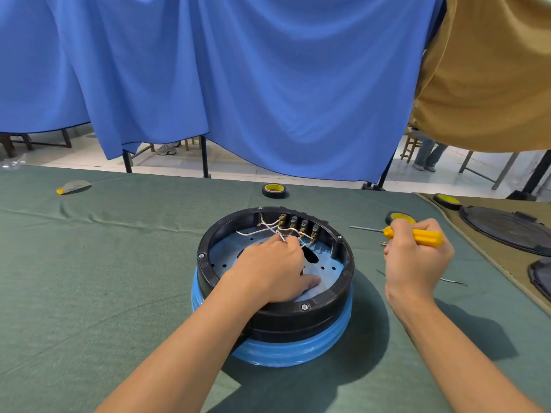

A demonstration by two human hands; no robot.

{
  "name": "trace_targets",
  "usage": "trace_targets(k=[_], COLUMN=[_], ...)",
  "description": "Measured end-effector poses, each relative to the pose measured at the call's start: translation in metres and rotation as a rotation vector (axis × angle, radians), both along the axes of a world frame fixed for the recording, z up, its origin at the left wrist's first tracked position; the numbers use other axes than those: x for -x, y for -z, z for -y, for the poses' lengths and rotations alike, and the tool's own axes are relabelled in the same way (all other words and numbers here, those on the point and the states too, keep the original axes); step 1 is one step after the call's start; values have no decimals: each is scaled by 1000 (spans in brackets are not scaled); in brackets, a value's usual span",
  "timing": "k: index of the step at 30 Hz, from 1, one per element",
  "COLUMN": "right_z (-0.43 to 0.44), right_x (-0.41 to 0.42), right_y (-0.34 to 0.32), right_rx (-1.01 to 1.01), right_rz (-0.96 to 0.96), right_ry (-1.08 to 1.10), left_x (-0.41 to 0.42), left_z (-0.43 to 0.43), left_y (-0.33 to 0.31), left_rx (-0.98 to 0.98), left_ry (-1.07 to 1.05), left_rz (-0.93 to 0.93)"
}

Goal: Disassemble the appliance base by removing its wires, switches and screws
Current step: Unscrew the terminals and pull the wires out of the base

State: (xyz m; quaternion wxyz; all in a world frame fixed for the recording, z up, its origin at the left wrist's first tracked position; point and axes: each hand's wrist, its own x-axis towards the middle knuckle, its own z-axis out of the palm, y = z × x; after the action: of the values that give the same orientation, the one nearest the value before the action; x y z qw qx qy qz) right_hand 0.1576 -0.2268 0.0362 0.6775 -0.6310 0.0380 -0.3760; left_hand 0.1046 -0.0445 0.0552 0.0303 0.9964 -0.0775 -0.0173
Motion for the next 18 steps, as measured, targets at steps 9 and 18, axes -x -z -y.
trace_targets(k=[9,18], right_z=[16,34], right_x=[3,5], right_y=[-16,-54], right_rx=[20,37], right_rz=[43,57], right_ry=[7,-138], left_x=[7,20], left_z=[1,13], left_y=[-17,-47], left_rx=[-90,251], left_ry=[28,163], left_rz=[107,424])
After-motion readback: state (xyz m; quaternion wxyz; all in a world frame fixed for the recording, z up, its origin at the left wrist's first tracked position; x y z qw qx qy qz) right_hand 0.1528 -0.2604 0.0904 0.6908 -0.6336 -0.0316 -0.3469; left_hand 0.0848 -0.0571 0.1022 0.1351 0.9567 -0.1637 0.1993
